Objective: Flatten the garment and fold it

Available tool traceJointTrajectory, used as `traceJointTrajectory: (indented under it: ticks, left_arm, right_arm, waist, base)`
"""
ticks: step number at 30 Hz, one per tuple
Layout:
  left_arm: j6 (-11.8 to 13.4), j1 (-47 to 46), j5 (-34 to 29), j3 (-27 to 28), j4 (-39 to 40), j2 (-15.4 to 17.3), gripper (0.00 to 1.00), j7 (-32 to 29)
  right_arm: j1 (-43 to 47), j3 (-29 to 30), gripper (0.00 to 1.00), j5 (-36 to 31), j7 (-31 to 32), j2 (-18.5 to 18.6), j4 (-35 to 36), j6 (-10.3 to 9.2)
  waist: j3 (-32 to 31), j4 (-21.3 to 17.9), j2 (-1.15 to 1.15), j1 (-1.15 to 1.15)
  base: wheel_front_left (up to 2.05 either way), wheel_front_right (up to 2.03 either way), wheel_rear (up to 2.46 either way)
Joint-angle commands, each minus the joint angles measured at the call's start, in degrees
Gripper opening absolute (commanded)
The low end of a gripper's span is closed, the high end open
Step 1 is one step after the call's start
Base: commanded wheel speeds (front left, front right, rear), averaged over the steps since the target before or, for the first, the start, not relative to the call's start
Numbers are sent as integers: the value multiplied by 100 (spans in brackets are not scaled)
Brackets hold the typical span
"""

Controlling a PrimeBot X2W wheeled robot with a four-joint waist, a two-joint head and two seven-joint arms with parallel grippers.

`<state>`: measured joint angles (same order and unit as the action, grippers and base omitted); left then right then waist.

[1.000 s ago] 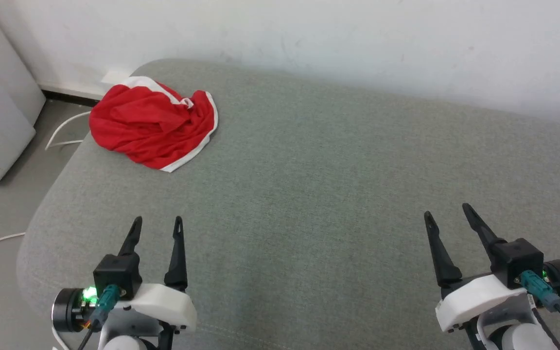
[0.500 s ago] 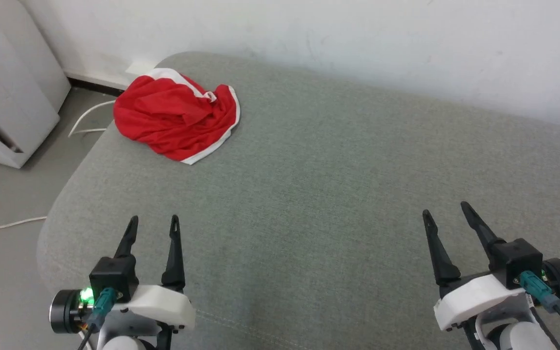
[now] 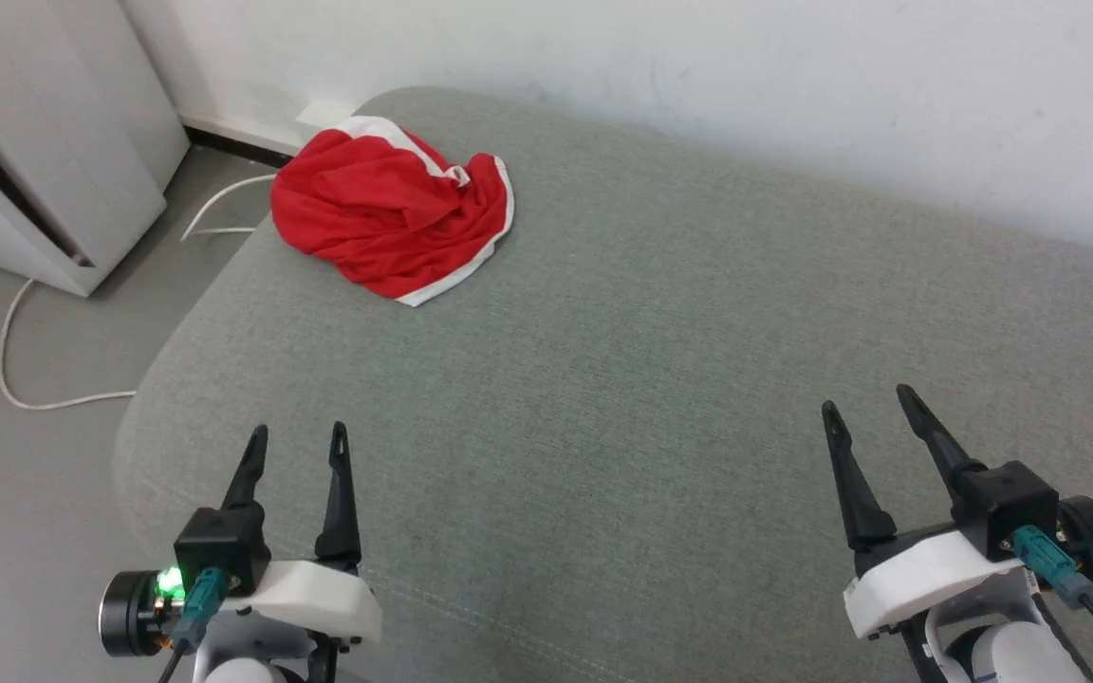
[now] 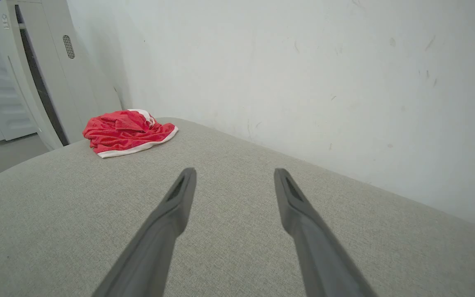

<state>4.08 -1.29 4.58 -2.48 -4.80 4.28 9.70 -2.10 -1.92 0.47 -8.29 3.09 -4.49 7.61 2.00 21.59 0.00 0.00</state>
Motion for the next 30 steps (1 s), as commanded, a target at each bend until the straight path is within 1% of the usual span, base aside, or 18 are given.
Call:
traceJointTrajectory:
  ticks: [1, 30]
  left_arm:
    - [36, -73, 61, -22, -35, 37, 100, 58]
    - [166, -133, 201, -56, -288, 67, 100, 405]
  right_arm:
    - [-105, -1, 100, -2, -59, -14, -20, -8]
    - [-251, -68, 100, 19, -364, -20, -187, -11]
  waist:
    - [10, 68, 0, 0]
    - [92, 870, 0, 0]
  base:
    - [0, 0, 0]
    - [0, 0, 0]
